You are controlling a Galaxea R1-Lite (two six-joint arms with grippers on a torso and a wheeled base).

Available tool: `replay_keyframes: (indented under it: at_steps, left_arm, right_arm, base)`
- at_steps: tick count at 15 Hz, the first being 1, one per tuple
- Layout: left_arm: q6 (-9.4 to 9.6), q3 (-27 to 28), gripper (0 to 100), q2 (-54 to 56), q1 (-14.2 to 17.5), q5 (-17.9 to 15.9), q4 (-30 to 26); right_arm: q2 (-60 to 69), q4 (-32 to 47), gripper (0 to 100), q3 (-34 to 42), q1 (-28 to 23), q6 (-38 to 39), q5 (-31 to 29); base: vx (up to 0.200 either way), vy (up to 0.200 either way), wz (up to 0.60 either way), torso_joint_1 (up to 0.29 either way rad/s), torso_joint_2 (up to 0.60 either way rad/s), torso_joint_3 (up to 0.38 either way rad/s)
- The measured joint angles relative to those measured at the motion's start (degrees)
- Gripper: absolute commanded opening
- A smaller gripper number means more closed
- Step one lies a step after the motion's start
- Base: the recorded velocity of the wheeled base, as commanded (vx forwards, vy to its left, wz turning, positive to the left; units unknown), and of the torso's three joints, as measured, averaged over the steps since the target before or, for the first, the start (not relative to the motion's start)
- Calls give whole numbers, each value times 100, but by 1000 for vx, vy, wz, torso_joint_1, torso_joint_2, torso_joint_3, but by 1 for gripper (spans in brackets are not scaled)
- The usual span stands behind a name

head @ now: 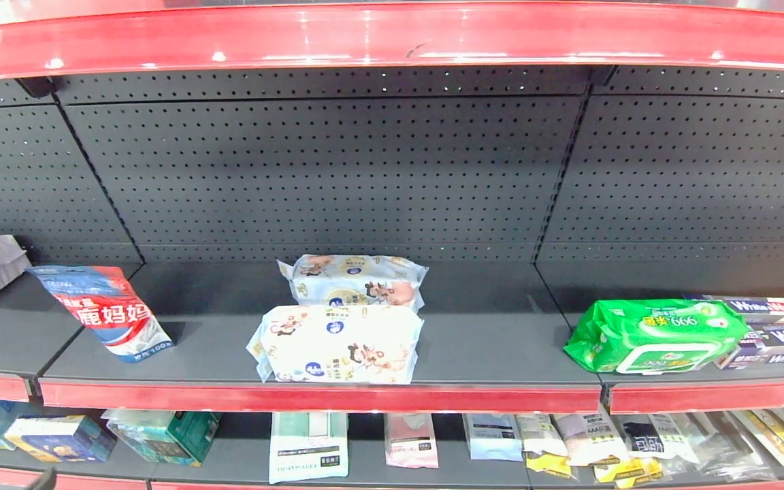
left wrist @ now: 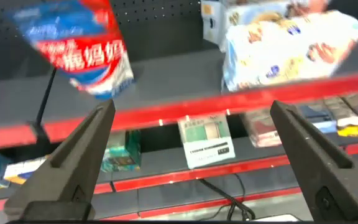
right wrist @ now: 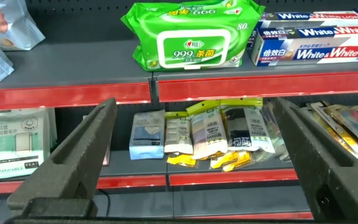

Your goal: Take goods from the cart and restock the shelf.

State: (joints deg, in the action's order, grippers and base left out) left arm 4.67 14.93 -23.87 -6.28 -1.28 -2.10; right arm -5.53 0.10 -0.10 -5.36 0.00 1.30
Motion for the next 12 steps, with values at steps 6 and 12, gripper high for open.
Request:
replay_keyframes:
  at_steps: [6, 12]
  left_arm:
    - [-211, -713, 100, 1712, 17, 1159, -605]
    - [-401, -1452, 100, 1870, 17, 351, 510]
  right_arm:
    - [0, 0, 100, 0, 0, 2, 0]
    - [0, 0, 100, 0, 2, -7, 0]
  base:
    - [0, 0, 0, 0, 0, 0]
    - [0, 0, 0, 0, 0, 0]
